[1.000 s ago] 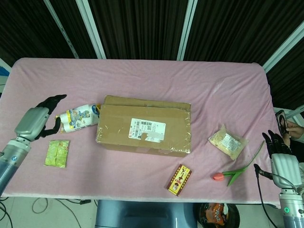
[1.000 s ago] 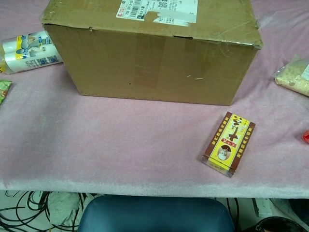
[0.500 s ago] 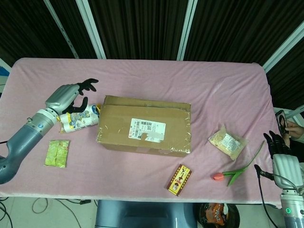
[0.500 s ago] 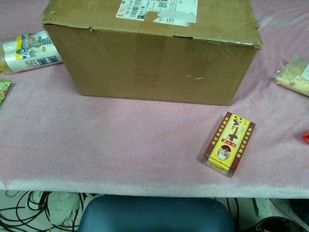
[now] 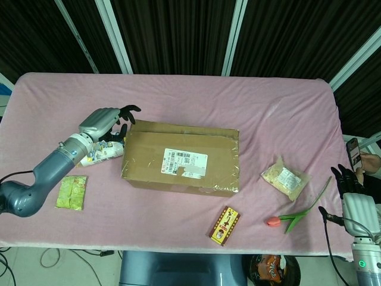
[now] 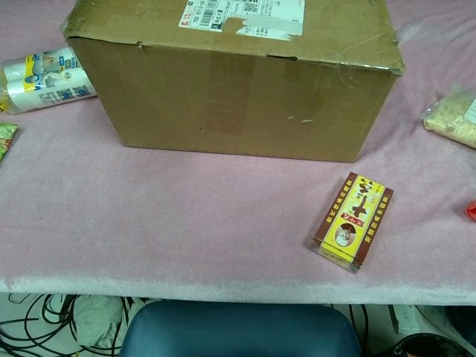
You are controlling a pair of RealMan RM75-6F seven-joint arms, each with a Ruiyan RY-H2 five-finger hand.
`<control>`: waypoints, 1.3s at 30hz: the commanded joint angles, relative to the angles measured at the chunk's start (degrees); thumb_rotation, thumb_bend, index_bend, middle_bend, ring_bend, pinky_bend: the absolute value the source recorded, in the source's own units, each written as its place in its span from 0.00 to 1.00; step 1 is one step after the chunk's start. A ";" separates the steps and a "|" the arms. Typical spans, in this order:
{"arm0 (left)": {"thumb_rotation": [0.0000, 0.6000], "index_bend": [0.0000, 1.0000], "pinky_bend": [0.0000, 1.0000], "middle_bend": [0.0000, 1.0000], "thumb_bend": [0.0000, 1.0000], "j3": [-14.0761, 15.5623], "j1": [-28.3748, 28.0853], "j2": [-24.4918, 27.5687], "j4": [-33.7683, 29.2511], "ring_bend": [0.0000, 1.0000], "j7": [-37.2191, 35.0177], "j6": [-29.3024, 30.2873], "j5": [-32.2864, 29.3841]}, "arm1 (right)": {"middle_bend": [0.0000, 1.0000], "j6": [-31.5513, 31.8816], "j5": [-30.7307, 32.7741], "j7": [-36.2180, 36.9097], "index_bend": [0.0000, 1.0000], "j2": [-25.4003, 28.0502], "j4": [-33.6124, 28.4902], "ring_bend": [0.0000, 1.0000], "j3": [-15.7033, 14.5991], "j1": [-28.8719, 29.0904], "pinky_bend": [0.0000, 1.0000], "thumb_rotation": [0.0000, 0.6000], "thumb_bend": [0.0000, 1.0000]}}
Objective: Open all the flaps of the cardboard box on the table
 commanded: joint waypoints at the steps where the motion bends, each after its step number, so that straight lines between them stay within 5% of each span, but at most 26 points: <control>1: 1.00 0.18 0.37 0.37 0.71 0.77 -1.10 -0.89 0.52 0.29 0.65 -0.11 -1.21 | 0.00 -0.09 0.11 0.08 0.00 0.08 -0.11 0.00 0.05 0.03 0.23 1.00 0.25; 19: 1.00 0.24 0.43 0.45 0.71 2.62 -3.20 -2.31 -0.28 0.35 -0.22 -0.49 -4.50 | 0.00 -0.40 0.66 0.74 0.00 0.17 -0.40 0.00 0.06 -0.06 0.23 1.00 0.25; 39: 1.00 0.24 0.44 0.46 0.71 -2.74 4.57 4.92 -9.15 0.35 -10.88 3.41 3.63 | 0.00 -0.21 0.52 1.02 0.00 0.19 -0.58 0.00 0.05 -0.11 0.23 1.00 0.25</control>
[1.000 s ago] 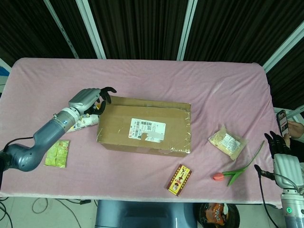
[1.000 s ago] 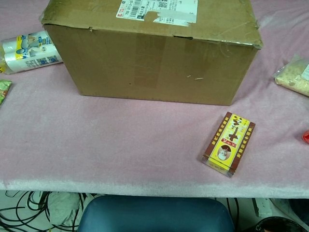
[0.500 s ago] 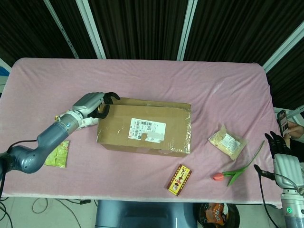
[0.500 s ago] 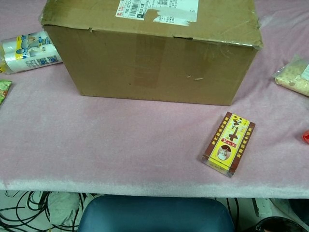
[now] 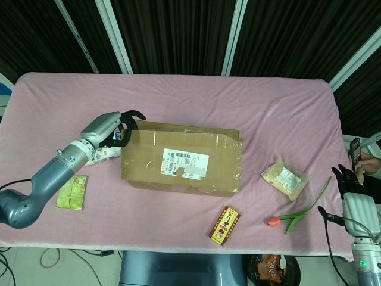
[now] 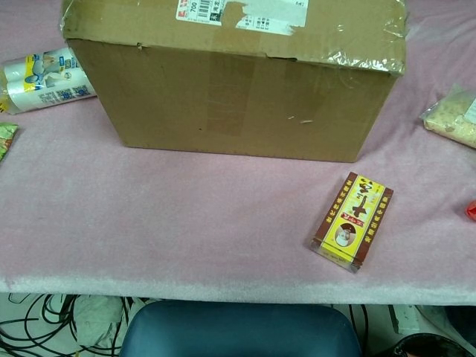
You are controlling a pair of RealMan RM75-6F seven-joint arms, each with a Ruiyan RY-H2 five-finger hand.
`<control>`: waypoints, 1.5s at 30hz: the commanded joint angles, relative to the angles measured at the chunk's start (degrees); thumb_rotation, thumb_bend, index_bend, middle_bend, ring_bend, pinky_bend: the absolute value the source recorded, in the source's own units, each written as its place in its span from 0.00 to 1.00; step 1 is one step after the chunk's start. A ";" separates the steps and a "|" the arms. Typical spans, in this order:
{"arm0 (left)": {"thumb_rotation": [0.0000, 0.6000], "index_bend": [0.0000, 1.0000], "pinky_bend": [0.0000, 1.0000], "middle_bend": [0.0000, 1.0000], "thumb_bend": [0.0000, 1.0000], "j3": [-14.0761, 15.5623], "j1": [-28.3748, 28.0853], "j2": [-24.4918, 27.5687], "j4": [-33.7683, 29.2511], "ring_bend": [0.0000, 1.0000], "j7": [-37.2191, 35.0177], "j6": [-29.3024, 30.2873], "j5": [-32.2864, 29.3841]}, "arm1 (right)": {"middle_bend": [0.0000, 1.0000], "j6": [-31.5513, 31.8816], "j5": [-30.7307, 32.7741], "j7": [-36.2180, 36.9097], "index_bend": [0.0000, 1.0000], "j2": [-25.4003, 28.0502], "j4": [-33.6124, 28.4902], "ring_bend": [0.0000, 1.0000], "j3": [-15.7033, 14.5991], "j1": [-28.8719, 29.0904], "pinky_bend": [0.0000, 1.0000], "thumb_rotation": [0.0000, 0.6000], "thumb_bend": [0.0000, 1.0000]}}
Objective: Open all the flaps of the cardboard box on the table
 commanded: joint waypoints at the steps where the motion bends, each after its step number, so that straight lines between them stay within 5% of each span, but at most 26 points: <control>1: 1.00 0.24 0.44 0.46 0.71 -0.95 1.66 1.79 -1.80 0.35 -2.77 -0.28 1.84 | 0.00 0.07 0.00 0.08 0.00 -0.02 -0.03 0.00 0.01 -0.03 0.23 1.00 0.25; 13: 1.00 0.24 0.44 0.46 0.71 -4.91 8.76 6.07 -8.80 0.35 -15.75 0.41 12.21 | 0.00 0.43 -0.25 -0.31 0.00 -0.07 0.07 0.00 -0.06 -0.14 0.23 1.00 0.26; 25: 1.00 0.24 0.44 0.46 0.70 -5.52 15.75 10.95 -16.48 0.35 -25.95 5.66 22.61 | 0.00 0.74 -0.30 -0.65 0.00 -0.12 0.20 0.00 -0.03 -0.25 0.23 1.00 0.26; 45: 1.00 0.24 0.43 0.46 0.68 3.32 23.95 18.86 -21.15 0.35 -41.13 14.93 43.53 | 0.00 0.99 -0.22 -0.99 0.00 -0.14 0.35 0.00 -0.03 -0.42 0.23 1.00 0.26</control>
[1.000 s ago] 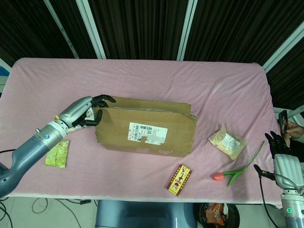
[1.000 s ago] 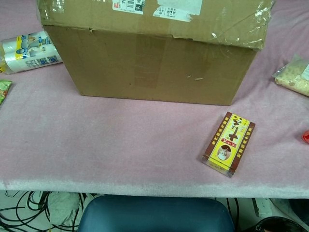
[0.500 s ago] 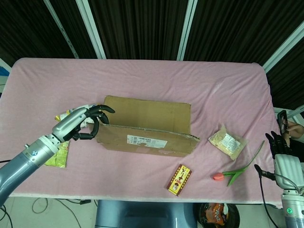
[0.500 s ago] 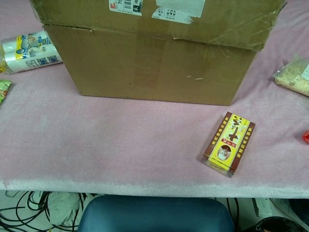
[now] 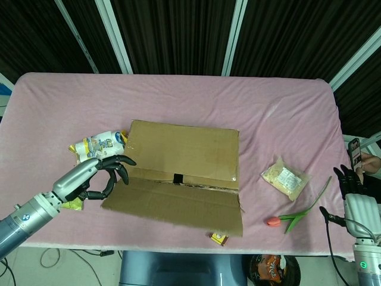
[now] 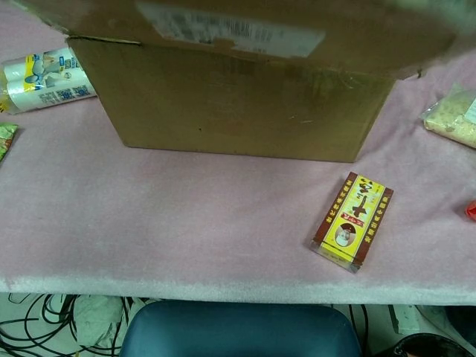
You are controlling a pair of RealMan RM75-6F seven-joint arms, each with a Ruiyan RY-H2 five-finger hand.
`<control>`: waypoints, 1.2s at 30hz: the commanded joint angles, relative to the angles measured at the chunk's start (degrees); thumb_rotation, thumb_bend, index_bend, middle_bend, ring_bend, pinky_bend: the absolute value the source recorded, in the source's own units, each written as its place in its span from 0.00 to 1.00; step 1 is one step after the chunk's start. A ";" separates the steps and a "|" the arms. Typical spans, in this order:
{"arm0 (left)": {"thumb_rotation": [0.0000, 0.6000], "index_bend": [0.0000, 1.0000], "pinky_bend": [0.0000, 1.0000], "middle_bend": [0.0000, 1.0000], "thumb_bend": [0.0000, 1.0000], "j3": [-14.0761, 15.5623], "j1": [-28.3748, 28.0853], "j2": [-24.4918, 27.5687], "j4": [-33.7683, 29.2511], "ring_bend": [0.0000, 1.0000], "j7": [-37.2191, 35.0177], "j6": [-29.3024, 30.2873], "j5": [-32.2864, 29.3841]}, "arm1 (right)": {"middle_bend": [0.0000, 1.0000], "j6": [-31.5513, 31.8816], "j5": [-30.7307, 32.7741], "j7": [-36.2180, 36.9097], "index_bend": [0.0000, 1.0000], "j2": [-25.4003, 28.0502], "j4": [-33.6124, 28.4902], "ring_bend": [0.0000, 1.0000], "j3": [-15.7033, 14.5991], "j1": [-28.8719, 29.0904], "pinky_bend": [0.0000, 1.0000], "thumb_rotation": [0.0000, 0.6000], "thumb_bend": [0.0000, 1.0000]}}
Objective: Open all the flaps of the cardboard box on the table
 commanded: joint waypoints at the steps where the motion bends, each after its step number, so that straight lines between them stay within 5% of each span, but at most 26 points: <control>1: 1.00 0.24 0.43 0.46 0.68 2.34 1.00 1.30 0.16 0.35 -2.56 2.04 3.06 | 0.00 0.02 0.08 0.00 0.00 -0.02 0.00 0.00 0.02 -0.03 0.23 1.00 0.26; 4: 1.00 0.23 0.41 0.45 0.65 3.70 1.32 1.93 0.61 0.35 -3.99 3.52 4.94 | 0.00 0.03 0.12 0.00 0.00 0.00 -0.05 0.00 0.02 -0.08 0.23 1.00 0.26; 9: 1.00 0.18 0.30 0.34 0.42 5.44 3.01 1.99 2.20 0.24 -2.89 7.60 5.67 | 0.00 0.20 0.16 0.15 0.00 0.07 -0.21 0.00 0.06 -0.19 0.23 1.00 0.26; 12: 1.00 0.15 0.21 0.25 0.32 6.28 5.85 0.48 4.09 0.16 5.11 11.73 3.20 | 0.00 0.30 0.26 0.48 0.00 0.19 -0.44 0.00 0.14 -0.28 0.23 1.00 0.26; 17: 1.00 0.03 0.05 0.07 0.15 8.25 12.72 -6.59 8.63 0.02 32.01 21.77 -0.93 | 0.00 0.51 0.19 0.77 0.00 0.42 -0.82 0.00 0.25 -0.35 0.23 1.00 0.26; 20: 1.00 0.00 0.01 0.02 0.13 9.24 16.63 -12.30 11.90 0.01 45.69 28.84 -2.16 | 0.00 0.82 0.01 0.70 0.00 0.62 -1.23 0.00 0.43 -0.35 0.23 1.00 0.24; 24: 1.00 0.00 0.01 0.01 0.13 10.38 20.55 -19.26 15.95 0.01 53.21 36.02 -3.95 | 0.00 1.56 -0.75 0.63 0.00 1.01 -2.27 0.00 0.66 -0.32 0.23 1.00 0.23; 29: 1.00 0.00 0.01 0.01 0.13 11.28 23.58 -24.74 20.98 0.00 54.53 40.93 -6.45 | 0.00 2.61 -2.44 0.15 0.00 1.95 -5.73 0.00 1.33 0.19 0.23 1.00 0.20; 36: 1.00 0.00 0.01 0.01 0.13 11.39 23.60 -26.87 24.88 0.00 52.85 40.65 -8.51 | 0.00 1.55 -4.02 -3.68 0.00 3.48 -15.07 0.00 4.11 3.48 0.23 1.00 0.19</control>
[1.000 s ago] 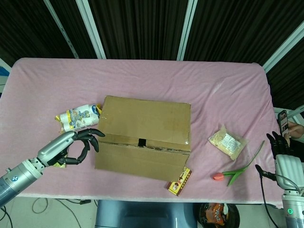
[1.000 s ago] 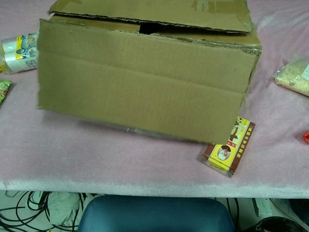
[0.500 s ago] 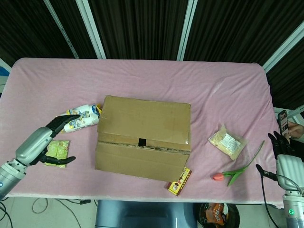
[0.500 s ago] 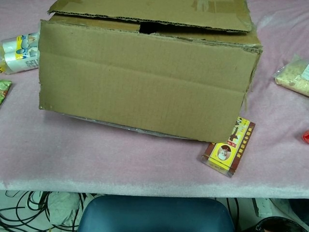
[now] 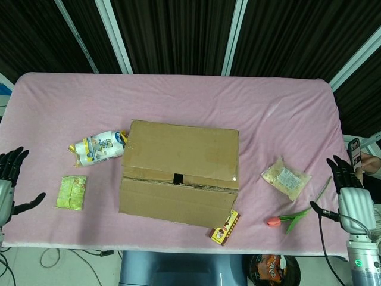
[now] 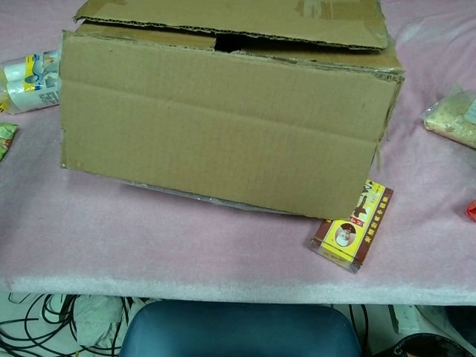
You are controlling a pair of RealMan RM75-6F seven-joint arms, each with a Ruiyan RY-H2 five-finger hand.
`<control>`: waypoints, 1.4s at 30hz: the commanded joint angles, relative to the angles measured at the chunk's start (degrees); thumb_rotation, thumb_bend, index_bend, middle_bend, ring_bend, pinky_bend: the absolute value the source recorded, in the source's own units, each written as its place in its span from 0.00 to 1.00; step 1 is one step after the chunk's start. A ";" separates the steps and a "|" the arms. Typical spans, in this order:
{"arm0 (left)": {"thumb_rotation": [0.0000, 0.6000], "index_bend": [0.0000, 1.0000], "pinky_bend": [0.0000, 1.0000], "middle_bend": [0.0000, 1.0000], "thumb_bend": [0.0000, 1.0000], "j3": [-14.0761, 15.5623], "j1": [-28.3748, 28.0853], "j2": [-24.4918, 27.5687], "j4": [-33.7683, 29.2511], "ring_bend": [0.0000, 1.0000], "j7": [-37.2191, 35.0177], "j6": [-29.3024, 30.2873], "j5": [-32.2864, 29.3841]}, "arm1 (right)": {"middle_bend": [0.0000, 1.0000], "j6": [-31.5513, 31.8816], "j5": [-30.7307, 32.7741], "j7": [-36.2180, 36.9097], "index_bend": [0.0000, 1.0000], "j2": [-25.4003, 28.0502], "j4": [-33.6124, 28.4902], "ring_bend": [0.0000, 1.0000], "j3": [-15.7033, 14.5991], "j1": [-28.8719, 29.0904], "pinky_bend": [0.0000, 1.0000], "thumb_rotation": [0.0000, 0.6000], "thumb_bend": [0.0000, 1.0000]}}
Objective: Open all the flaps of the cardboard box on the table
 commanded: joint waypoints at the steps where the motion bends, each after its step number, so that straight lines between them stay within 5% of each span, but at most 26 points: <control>1: 1.00 0.00 0.01 0.01 0.13 0.00 -0.24 -0.76 1.14 0.00 -1.00 -0.29 -0.81 | 0.00 -1.03 -1.37 -3.60 0.00 0.98 -5.81 0.00 2.09 2.71 0.23 1.00 0.19; 14: 1.00 0.00 0.01 0.01 0.13 -0.27 -0.82 -0.87 3.08 0.00 -3.91 -0.32 -1.40 | 0.00 -8.20 4.04 -18.93 0.00 -1.45 -15.61 0.00 7.06 11.61 0.23 1.00 0.11; 29: 1.00 0.00 0.00 0.01 0.13 -0.02 -1.28 -0.73 3.38 0.00 -4.57 -0.68 -1.88 | 0.00 -11.86 13.99 -30.92 0.00 -9.87 -15.94 0.00 7.69 18.25 0.23 1.00 0.17; 42: 1.00 0.00 0.00 0.01 0.13 0.09 -1.64 -0.68 3.57 0.00 -5.02 -1.20 -2.56 | 0.00 -11.22 17.42 -33.33 0.00 -16.12 -14.03 0.00 8.03 21.91 0.23 1.00 0.22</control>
